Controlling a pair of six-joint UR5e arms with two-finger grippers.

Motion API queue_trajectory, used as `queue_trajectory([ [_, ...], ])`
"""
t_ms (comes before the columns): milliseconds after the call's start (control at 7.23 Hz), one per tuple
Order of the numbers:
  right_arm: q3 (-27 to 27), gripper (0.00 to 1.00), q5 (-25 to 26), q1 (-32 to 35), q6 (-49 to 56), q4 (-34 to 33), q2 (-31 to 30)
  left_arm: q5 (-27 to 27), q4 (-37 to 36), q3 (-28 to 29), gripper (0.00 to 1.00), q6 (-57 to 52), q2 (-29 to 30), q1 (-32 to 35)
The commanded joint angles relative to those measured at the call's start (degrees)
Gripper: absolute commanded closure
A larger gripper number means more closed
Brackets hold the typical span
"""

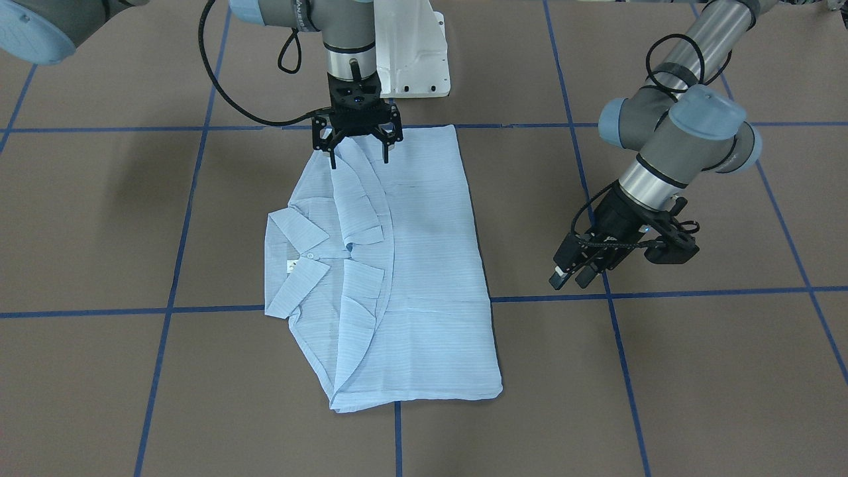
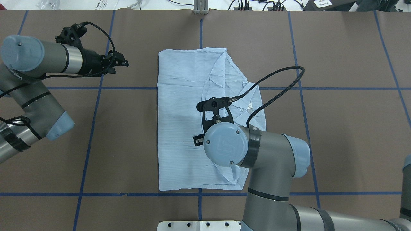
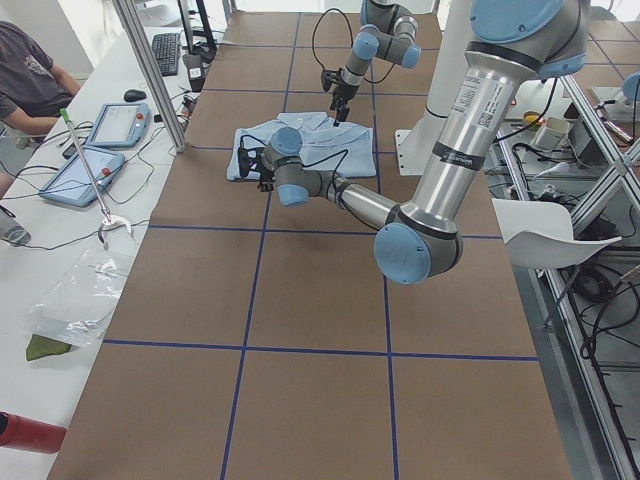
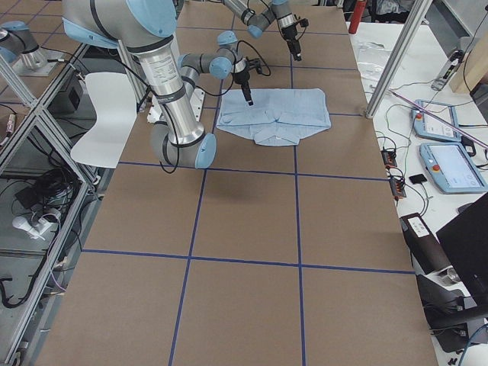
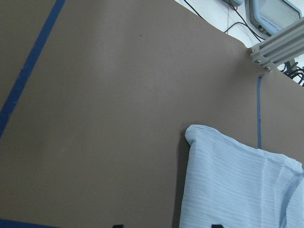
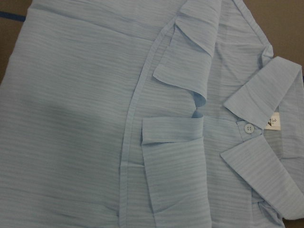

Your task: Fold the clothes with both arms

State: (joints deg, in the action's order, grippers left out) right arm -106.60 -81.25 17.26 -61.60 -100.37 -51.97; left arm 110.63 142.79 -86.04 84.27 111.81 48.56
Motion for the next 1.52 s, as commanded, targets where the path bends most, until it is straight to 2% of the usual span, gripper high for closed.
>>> queue_trajectory([
  [0, 1.2, 0.0, 3.4, -1.5, 15.0, -3.2, 0.7, 0.0, 0.0, -3.9, 0.32, -2.5, -5.1, 0.0],
  [276, 3.2, 0.0, -2.6, -2.2, 19.8, -3.3, 0.9, -0.1, -0.1, -6.3, 0.32, -2.4, -7.1, 0.0],
  [691, 5.7, 0.0, -5.8, -2.6, 23.3, -3.6, 0.9, -0.2, -0.1, -6.3, 0.32, -2.0, -7.2, 0.0],
  [1382, 7.1, 0.0, -6.9, -2.8, 23.3, -3.8, 0.8, -0.2, -0.2, -6.2, 0.31, -1.7, -7.1, -0.3],
])
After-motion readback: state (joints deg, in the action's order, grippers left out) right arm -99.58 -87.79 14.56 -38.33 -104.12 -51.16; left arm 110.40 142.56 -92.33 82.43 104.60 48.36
